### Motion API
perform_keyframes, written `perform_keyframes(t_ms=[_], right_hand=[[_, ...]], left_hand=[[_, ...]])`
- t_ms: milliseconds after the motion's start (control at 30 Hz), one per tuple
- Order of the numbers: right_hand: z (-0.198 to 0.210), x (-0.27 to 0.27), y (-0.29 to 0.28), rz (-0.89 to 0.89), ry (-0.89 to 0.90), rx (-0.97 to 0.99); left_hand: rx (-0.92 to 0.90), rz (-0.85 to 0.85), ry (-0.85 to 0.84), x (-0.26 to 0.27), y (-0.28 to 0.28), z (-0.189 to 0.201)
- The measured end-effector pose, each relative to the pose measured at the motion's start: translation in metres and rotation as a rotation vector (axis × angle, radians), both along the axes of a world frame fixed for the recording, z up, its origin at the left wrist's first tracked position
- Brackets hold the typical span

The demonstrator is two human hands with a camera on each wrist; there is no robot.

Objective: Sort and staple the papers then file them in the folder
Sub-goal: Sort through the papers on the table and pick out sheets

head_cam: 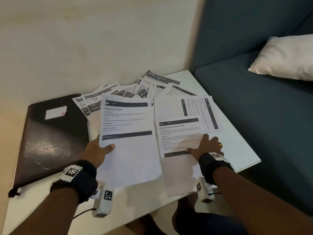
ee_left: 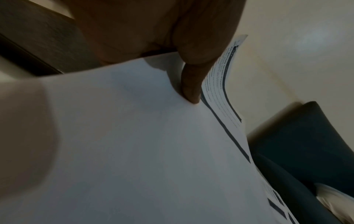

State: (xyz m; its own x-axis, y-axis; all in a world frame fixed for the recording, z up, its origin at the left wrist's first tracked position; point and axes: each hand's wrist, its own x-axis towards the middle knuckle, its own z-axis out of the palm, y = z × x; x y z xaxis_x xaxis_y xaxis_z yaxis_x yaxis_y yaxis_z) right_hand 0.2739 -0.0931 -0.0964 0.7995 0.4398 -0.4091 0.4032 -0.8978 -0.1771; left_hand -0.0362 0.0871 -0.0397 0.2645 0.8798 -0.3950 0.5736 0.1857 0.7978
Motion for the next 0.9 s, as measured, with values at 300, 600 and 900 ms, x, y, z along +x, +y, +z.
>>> perform_keyframes(t_ms=[300, 600, 900], right_hand=[[-0.002, 0.014, 0.007, -0.146, 0.151, -0.041], [-0.005, 0.021, 0.002, -0.215, 0.144, -0.007], [-0.01, 0.036, -0.011, -0.323, 0.206, 0.104]], left_hand=[[-0.049, -0.104, 0.036, 0.027, -0.023, -0.015], [-0.073, -0.122, 0.126, 0.027, -0.026, -0.025], [-0.064, -0.139, 0.163, 0.03, -0.025, -0.03]])
